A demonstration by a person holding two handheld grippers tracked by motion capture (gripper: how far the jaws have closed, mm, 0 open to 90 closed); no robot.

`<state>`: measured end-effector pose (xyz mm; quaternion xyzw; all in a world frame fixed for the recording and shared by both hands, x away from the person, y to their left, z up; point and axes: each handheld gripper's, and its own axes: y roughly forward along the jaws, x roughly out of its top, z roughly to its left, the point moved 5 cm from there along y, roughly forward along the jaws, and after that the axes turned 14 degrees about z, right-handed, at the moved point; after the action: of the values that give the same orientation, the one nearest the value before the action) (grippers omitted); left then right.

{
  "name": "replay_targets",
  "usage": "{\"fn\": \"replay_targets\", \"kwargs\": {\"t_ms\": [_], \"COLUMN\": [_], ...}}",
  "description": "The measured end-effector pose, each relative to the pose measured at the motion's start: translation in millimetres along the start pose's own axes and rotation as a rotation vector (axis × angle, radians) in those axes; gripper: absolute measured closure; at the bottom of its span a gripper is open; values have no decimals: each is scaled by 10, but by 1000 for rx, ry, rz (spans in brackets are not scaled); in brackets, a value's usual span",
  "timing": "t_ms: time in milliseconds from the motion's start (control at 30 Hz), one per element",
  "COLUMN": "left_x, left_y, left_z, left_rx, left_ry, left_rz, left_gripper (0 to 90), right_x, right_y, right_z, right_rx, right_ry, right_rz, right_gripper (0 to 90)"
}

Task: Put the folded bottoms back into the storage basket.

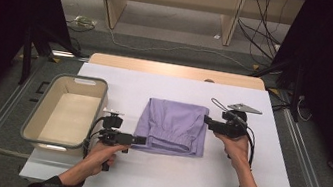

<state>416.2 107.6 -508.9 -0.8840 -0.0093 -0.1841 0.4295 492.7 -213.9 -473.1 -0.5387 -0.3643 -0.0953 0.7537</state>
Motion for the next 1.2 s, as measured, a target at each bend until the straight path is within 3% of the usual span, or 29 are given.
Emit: {"fn": "replay_targets", "kwargs": {"t_ms": [700,967,1100,1200], "left_x": [104,134,155,154], "left_y": [162,228,249,271], "left_z": [20,-53,-79,-110], "left_rx": [1,-3,-19,-16], "left_ry": [-35,-19,-24,1], "left_rz": [35,54,52,64], "left_gripper": [31,42,84,134], "right_x": [86,145,183,209], "right_y": [167,273,339,392], "right_z": [-160,-151,-141,-136], "right_rx": [-7,6,13,25], "right_ry": [31,29,30,42], "right_rz": [43,67,91,103], "right_gripper": [204,200,198,198]}}
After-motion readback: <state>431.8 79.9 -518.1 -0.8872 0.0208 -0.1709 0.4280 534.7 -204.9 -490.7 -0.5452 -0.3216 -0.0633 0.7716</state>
